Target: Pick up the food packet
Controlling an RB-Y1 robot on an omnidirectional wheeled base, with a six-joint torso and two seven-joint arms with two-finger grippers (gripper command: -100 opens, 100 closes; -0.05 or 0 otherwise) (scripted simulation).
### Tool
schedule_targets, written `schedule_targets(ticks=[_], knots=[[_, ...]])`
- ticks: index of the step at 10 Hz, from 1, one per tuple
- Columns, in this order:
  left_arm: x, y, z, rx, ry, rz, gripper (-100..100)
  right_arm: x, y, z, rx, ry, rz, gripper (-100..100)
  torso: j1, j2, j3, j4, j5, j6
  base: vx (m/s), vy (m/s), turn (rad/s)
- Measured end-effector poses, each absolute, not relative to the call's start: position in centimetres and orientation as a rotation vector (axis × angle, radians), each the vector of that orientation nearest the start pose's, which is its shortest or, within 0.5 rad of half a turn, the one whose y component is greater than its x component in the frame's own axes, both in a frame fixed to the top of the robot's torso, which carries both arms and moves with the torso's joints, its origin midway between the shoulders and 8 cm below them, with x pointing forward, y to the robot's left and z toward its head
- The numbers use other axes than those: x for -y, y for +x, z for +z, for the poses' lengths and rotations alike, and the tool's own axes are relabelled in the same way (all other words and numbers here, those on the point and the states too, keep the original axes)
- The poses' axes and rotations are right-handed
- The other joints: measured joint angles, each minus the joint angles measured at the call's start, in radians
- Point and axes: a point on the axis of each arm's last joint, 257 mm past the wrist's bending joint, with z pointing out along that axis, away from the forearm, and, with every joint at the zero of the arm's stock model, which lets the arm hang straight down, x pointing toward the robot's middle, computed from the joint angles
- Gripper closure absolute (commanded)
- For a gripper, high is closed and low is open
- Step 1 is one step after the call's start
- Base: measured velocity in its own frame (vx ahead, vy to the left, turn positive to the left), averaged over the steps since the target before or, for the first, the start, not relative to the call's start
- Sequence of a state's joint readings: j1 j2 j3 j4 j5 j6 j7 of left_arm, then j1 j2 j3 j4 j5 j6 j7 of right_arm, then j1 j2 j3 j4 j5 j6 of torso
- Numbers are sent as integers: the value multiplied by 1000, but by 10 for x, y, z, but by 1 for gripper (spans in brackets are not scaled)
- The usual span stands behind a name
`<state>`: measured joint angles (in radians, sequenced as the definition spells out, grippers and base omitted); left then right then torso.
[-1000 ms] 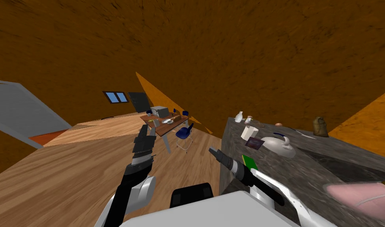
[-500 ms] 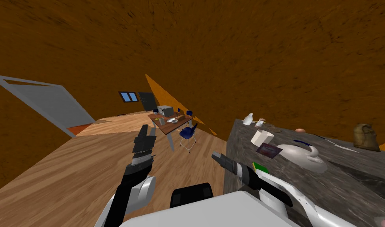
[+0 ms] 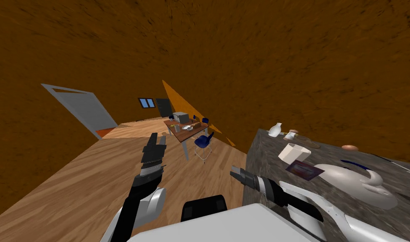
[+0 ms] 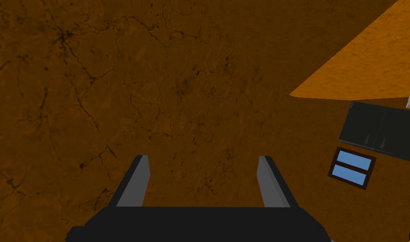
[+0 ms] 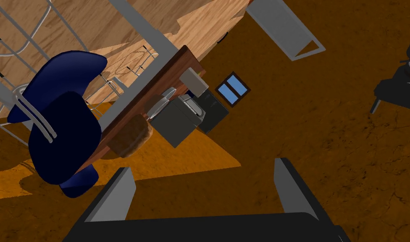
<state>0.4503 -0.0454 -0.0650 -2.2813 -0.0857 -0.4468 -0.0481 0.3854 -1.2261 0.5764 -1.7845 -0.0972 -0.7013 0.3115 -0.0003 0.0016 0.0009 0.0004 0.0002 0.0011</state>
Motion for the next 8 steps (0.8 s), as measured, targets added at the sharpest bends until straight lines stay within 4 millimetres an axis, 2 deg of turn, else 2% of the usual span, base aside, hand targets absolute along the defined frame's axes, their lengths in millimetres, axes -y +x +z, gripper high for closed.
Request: schedule_targets(ticks=[1,4,6,8], knots=[[-248,360,32,-642,-630,-1283,0,243,274,-280,-1962,-191,1103,-100,0,0,0,0,0,1,11,-6,-7],[-248,360,32,-642,-630,-1283,0,268,264,-294,-2050,-245,1051,-100,-1,1,0,0,0,1,18,-11,186],[-248,360,32,-642,-630,-1283,0,290,252,-306,-2126,-285,1001,-100,-1,1,0,0,0,1,12,-18,45],[-248,360,32,-642,-630,-1283,0,308,242,-311,-2181,-315,962,-100,-1,2,1,0,0,0,7,-20,163]])
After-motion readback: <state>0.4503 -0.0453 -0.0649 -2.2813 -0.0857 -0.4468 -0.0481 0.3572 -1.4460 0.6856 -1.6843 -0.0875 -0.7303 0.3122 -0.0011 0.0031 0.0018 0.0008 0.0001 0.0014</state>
